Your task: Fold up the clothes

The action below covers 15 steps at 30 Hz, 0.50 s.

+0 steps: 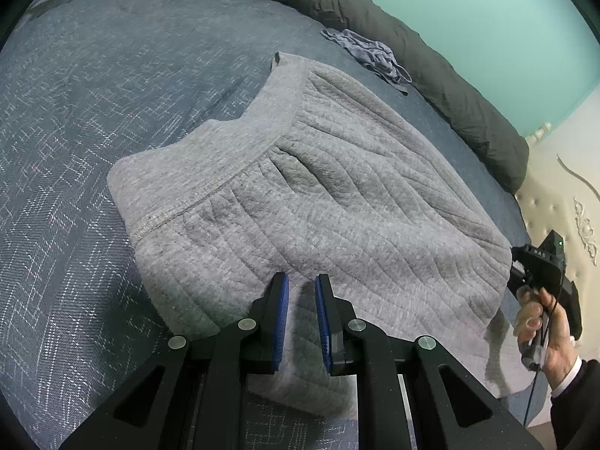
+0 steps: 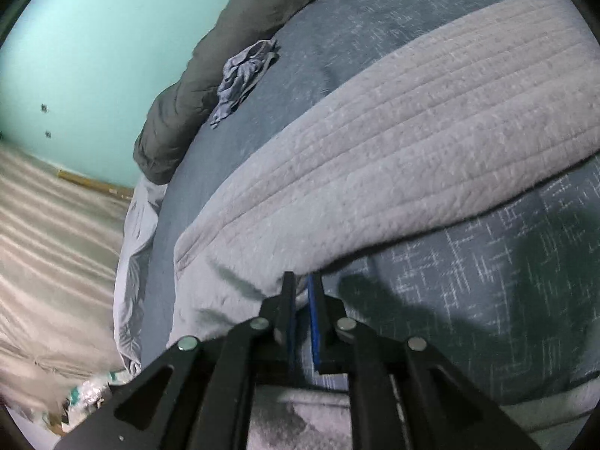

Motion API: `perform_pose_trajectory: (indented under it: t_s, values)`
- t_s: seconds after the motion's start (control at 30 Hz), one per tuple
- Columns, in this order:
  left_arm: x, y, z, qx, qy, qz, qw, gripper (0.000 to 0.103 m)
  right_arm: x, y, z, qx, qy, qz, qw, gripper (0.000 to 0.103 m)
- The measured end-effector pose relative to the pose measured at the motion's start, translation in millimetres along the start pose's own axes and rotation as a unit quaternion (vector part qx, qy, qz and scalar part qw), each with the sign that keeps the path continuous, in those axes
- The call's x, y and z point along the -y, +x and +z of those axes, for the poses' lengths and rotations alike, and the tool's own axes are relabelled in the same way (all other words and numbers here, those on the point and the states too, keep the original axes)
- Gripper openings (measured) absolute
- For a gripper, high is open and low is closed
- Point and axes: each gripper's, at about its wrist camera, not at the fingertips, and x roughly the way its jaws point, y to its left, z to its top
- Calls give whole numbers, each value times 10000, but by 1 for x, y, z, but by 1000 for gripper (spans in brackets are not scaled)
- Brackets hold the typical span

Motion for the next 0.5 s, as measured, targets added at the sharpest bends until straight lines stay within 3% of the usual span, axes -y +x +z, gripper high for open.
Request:
perform_pose_trajectory:
  t_s: [0.03, 0.07, 0.1, 0.2, 0.3, 0.4, 0.5]
  values:
    - [0, 0, 0, -1, 5, 7, 10000, 16, 1, 1, 2, 11, 44, -47, 10000, 34]
    - [0, 0, 0, -3, 5, 10, 10000, 16, 1, 2, 3, 21, 88, -94, 9999, 46]
    - [0, 0, 0, -4, 4, 12, 10000, 16, 2, 3, 5, 45, 119, -85, 9999, 51]
    - [0, 1, 0, -16, 26, 25, 10000, 16, 6, 6, 8, 121, 205, -39, 9997, 51]
    - [0, 1, 0, -27, 28, 21, 10000, 16, 10, 8, 11, 197, 292, 7, 9994, 36]
    - [0, 1, 0, -35, 37, 29, 10000, 16, 5, 9, 17, 277, 78, -303, 9991, 5]
    - [-1, 1, 1, -43, 20, 18, 10000, 16, -3, 2, 20, 491, -210, -607, 9967, 3]
